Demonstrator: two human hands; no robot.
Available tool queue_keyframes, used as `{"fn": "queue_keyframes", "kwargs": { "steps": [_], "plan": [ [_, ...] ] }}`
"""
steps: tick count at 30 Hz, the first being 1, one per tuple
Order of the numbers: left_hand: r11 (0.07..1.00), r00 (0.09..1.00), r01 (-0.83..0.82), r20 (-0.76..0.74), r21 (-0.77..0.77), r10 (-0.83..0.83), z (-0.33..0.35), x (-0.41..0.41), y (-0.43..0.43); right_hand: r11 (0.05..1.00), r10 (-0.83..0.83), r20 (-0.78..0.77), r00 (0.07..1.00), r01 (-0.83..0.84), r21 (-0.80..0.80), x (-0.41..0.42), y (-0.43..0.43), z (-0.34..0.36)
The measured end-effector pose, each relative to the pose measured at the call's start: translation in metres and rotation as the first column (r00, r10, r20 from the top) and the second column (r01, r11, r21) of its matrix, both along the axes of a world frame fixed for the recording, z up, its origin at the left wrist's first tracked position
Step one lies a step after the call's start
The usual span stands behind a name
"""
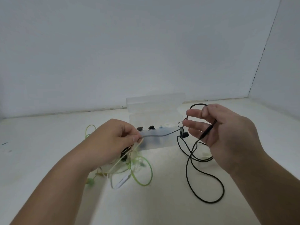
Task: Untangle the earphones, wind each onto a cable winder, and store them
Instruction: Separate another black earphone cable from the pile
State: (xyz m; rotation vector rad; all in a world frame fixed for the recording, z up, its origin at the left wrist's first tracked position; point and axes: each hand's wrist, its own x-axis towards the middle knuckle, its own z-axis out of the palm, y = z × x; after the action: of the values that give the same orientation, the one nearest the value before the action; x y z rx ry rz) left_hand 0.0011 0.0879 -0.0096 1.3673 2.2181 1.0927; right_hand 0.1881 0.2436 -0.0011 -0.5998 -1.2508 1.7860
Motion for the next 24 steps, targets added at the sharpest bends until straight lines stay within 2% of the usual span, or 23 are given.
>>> {"fn": "queue_keyframes", "kwargs": {
  "steps": [3, 5, 7, 10, 13, 15, 16, 19, 21, 24],
  "plan": [
    [0.981, 0.998, 0.06, -0.015, -0.184, -0.064, 0.0, 0.0, -0.002, 1.0, -0.003, 0.011, 1.0, 0.003, 0.017, 0.0, -0.001, 0.0],
    [0.975, 0.997, 0.068, 0.033, -0.213, -0.063, 0.001, 0.001, -0.003, 0.999, 0.0, 0.032, 0.999, -0.001, 0.033, 0.001, -0.002, 0.0],
    [0.991, 0.998, 0.033, 0.066, -0.131, -0.025, 0.0, -0.001, -0.003, 0.999, 0.004, 0.051, 0.999, -0.007, 0.054, 0.001, -0.002, 0.0],
    [0.992, 0.978, -0.027, 0.21, 0.125, 0.0, 0.003, -0.004, -0.003, 0.997, 0.02, 0.064, 0.998, -0.024, 0.067, 0.001, -0.003, 0.001],
    [0.948, 0.916, 0.087, 0.349, 0.307, -0.197, 0.006, 0.005, -0.001, 0.995, 0.068, 0.066, 0.996, -0.072, 0.071, 0.002, -0.004, 0.003],
    [0.918, 0.908, 0.186, 0.296, 0.351, -0.297, 0.005, 0.015, 0.004, 0.989, 0.121, 0.05, 0.991, -0.124, 0.079, 0.003, -0.006, 0.005],
    [0.913, 0.924, 0.196, 0.245, 0.358, -0.294, 0.002, 0.018, 0.007, 0.985, 0.151, 0.036, 0.988, -0.154, 0.083, 0.003, -0.008, 0.006],
    [0.914, 0.984, 0.094, 0.102, 0.395, -0.145, -0.005, 0.025, 0.018, 0.968, 0.229, -0.001, 0.973, -0.228, 0.1, 0.003, -0.01, 0.007],
    [0.913, 0.993, 0.042, 0.082, 0.407, -0.082, -0.007, 0.027, 0.02, 0.947, 0.304, -0.009, 0.953, -0.302, 0.107, 0.002, -0.012, 0.007],
    [0.931, 0.985, 0.074, 0.12, 0.356, -0.125, -0.007, 0.034, 0.02, 0.913, 0.401, -0.036, 0.915, -0.396, 0.096, 0.001, -0.013, 0.006]
  ]
}}
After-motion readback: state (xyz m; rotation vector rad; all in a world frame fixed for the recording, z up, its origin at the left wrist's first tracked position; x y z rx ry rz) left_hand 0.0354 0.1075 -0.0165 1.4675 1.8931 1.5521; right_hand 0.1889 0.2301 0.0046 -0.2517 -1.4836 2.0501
